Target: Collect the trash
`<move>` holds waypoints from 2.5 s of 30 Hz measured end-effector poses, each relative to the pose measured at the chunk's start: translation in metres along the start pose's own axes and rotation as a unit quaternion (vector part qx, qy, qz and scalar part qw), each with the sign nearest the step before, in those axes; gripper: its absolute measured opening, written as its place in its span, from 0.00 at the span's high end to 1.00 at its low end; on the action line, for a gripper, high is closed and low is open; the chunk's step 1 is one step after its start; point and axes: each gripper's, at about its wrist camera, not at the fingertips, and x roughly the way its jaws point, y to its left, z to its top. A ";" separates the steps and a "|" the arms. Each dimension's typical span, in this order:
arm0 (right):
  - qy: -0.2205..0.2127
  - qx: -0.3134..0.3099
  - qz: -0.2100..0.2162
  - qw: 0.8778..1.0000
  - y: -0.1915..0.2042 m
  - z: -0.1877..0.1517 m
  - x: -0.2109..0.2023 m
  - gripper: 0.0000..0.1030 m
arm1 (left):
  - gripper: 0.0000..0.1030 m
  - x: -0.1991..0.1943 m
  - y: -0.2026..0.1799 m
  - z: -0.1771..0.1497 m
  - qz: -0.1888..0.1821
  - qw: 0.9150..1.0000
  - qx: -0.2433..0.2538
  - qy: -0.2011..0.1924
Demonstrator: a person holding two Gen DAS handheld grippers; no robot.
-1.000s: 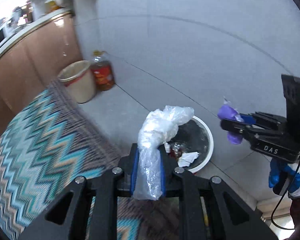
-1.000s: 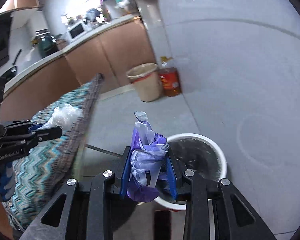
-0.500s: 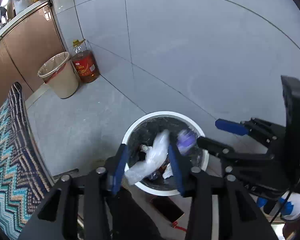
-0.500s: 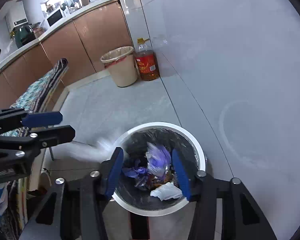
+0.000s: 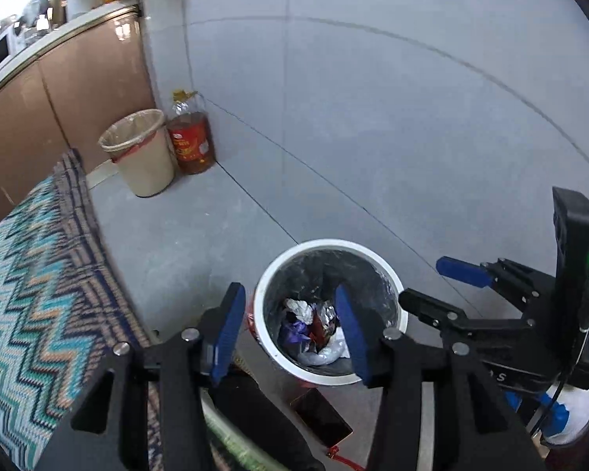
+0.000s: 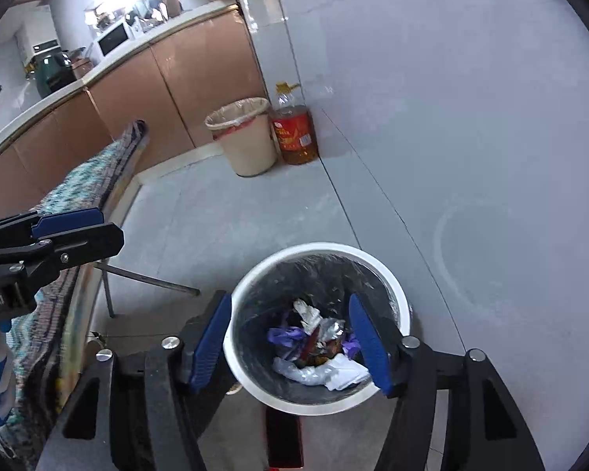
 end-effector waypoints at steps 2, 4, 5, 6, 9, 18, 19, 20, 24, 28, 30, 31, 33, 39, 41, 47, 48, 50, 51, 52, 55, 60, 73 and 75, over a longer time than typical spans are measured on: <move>-0.009 -0.008 0.005 1.000 0.011 0.003 -0.010 0.36 | 0.51 -0.014 0.004 -0.002 0.007 1.000 -0.008 -0.012; -0.017 -0.017 0.009 1.000 0.022 0.004 -0.018 0.35 | 0.49 -0.028 0.010 -0.005 0.015 0.999 -0.015 -0.024; -0.023 -0.023 0.012 0.999 0.029 0.005 -0.025 0.33 | 0.49 -0.035 0.012 -0.006 0.020 0.999 -0.018 -0.029; -0.028 -0.028 0.014 0.999 0.035 0.007 -0.030 0.31 | 0.49 -0.044 0.016 -0.009 0.025 0.999 -0.020 -0.037; -0.041 -0.042 0.022 0.998 0.053 0.010 -0.043 0.26 | 0.46 -0.063 0.023 -0.014 0.036 0.998 -0.026 -0.050; -0.073 -0.084 0.040 0.993 0.108 0.014 -0.075 0.15 | 0.42 -0.120 0.043 -0.035 0.069 0.993 -0.033 -0.089; -0.077 -0.089 0.042 0.992 0.116 0.015 -0.079 0.13 | 0.40 -0.125 0.046 -0.038 0.073 0.992 -0.035 -0.092; -0.080 -0.092 0.043 0.992 0.120 0.014 -0.081 0.10 | 0.40 -0.130 0.048 -0.040 0.076 0.992 -0.037 -0.097; -0.089 -0.100 0.039 0.990 0.136 0.013 -0.089 0.05 | 0.37 -0.153 0.061 -0.055 0.092 0.988 -0.048 -0.114; -0.098 -0.106 0.029 0.989 0.152 0.007 -0.097 0.00 | 0.35 -0.172 0.078 -0.074 0.110 0.984 -0.067 -0.126; -0.107 -0.110 0.018 0.988 0.160 0.002 -0.103 0.00 | 0.35 -0.180 0.087 -0.084 0.114 0.982 -0.078 -0.128; -0.110 -0.112 0.015 0.987 0.162 0.000 -0.106 0.00 | 0.35 -0.185 0.091 -0.090 0.119 0.981 -0.084 -0.129; -0.116 -0.117 0.006 0.986 0.168 -0.005 -0.111 0.00 | 0.35 -0.191 0.099 -0.099 0.126 0.979 -0.092 -0.130; -0.131 -0.135 -0.005 0.982 0.186 -0.017 -0.126 0.00 | 0.32 -0.216 0.117 -0.124 0.154 0.969 -0.129 -0.146; -0.138 -0.136 -0.002 0.981 0.189 -0.019 -0.132 0.00 | 0.32 -0.227 0.118 -0.130 0.166 0.963 -0.135 -0.161; -0.160 -0.140 0.005 0.977 0.197 -0.026 -0.152 0.00 | 0.32 -0.260 0.114 -0.146 0.200 0.946 -0.148 -0.210; -0.164 -0.142 0.006 0.976 0.198 -0.028 -0.156 0.00 | 0.32 -0.264 0.113 -0.147 0.204 0.944 -0.149 -0.214; -0.171 -0.146 0.008 0.974 0.201 -0.030 -0.163 0.00 | 0.32 -0.272 0.110 -0.151 0.212 0.940 -0.149 -0.222; -0.176 -0.148 0.008 0.973 0.202 -0.031 -0.167 0.00 | 0.32 -0.275 0.108 -0.152 0.217 0.938 -0.150 -0.225; -0.179 -0.150 0.009 0.972 0.202 -0.032 -0.170 0.00 | 0.32 -0.279 0.106 -0.153 0.221 0.936 -0.150 -0.229; -0.186 -0.158 0.014 0.970 0.205 -0.033 -0.179 0.00 | 0.32 -0.290 0.103 -0.155 0.228 0.931 -0.152 -0.240; -0.202 -0.169 0.027 0.964 0.213 -0.034 -0.193 0.00 | 0.29 -0.303 0.102 -0.159 0.253 0.920 -0.162 -0.252; -0.232 -0.179 0.059 0.954 0.213 -0.042 -0.222 0.00 | 0.23 -0.328 0.099 -0.167 0.299 0.897 -0.175 -0.275; -0.238 -0.180 0.059 0.953 0.213 -0.043 -0.227 0.00 | 0.23 -0.330 0.096 -0.167 0.299 0.896 -0.172 -0.279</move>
